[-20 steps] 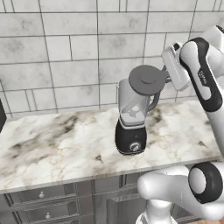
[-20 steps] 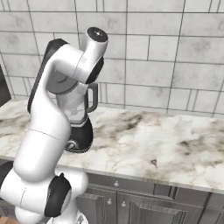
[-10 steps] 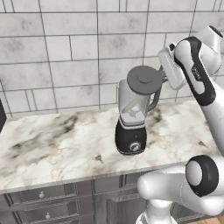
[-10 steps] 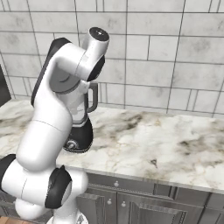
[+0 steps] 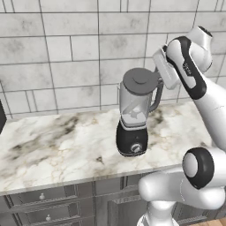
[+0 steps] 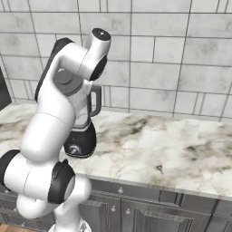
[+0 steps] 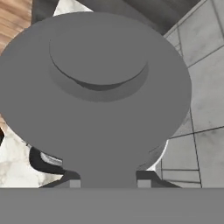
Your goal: Open the blender lid, put the banana in the blender, close the lid, and start the blender.
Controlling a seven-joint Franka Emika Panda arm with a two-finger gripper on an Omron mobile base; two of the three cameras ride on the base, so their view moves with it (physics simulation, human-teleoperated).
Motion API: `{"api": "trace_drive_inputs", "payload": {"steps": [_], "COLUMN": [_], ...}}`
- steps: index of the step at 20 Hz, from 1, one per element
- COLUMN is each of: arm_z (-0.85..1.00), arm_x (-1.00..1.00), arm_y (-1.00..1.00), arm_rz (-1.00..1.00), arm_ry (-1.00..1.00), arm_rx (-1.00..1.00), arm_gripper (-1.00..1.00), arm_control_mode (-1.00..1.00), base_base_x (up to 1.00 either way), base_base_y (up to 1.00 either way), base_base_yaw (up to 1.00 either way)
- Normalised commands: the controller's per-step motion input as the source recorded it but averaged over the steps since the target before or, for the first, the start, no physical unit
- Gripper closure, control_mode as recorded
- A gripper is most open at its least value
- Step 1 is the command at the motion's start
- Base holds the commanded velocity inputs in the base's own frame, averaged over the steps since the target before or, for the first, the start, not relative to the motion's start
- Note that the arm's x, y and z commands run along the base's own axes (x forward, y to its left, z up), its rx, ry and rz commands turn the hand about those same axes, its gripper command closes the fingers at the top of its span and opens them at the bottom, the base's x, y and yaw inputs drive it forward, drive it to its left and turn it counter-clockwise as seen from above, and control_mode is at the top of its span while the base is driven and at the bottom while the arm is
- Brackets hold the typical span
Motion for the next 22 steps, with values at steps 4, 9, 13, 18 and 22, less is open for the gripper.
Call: {"api": "trace_drive_inputs", "payload": {"steps": [4,9,13,18,22], "arm_z": [0.00,0.00,0.00,0.00,-0.14], "arm_x": [0.31,0.38,0.36,0.22,-0.03], "arm_y": [0.01,0.03,0.00,0.01,0.00], "arm_rz": [0.00,-0.03,-0.10,-0.16,-0.13], "arm_ry": [0.06,0.08,0.05,0.00,-0.01], "arm_rx": [0.00,0.00,0.00,0.00,0.00], "arm_gripper": [1.00,1.00,1.00,1.00,1.00], "arm_control_mode": [-1.00,-1.00,-1.00,-1.00,-1.00], "base_base_x": [0.00,0.00,0.00,0.00,0.00], "base_base_y": [0.00,0.00,0.00,0.00,0.00], "base_base_yaw": [0.00,0.00,0.00,0.00,0.00]}}
